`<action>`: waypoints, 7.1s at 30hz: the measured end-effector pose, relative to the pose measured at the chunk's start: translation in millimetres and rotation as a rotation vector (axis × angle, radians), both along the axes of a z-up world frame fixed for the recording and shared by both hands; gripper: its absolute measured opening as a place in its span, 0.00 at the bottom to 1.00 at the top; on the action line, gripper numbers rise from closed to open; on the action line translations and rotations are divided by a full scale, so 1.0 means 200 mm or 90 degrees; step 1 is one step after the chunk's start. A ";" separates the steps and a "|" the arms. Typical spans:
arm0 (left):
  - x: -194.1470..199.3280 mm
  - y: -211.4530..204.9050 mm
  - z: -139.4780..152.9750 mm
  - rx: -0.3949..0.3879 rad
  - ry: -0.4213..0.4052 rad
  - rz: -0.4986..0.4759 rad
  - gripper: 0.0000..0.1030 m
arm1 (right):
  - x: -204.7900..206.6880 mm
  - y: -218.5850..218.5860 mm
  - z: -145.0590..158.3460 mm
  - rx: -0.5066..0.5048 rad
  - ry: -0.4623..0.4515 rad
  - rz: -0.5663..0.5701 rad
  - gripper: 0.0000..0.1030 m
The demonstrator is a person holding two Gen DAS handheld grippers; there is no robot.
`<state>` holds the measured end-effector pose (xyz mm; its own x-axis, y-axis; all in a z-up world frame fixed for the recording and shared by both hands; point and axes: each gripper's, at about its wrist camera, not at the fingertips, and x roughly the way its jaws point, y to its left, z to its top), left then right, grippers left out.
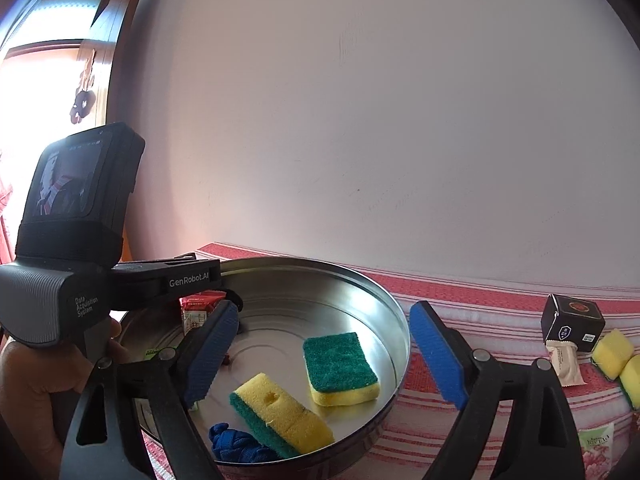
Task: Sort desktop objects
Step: 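Carry both items over the silver tin and open both tools to drop them, then withdraw both open tools from the tin toward the remaining objects, then grasp the PULADA candy pack with the left tool while the right tool grasps the brown snack bag, then carry both packs over the silver tin and open both tools to release them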
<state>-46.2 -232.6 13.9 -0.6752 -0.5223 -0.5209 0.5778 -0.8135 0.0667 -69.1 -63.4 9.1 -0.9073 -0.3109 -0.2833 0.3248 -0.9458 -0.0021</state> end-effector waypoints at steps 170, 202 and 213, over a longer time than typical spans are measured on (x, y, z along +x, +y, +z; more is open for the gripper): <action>0.09 0.96 0.12 0.092 0.081 -0.483 0.46 | 0.09 0.94 0.09 -0.073 -0.123 -0.154 0.40; -0.03 0.08 0.01 0.080 0.027 -0.150 0.46 | -0.33 -0.08 0.14 -0.010 -0.021 0.005 0.40; -0.04 0.10 0.00 0.069 -0.002 -0.144 0.46 | -0.41 -0.14 0.05 0.006 -0.061 0.000 0.40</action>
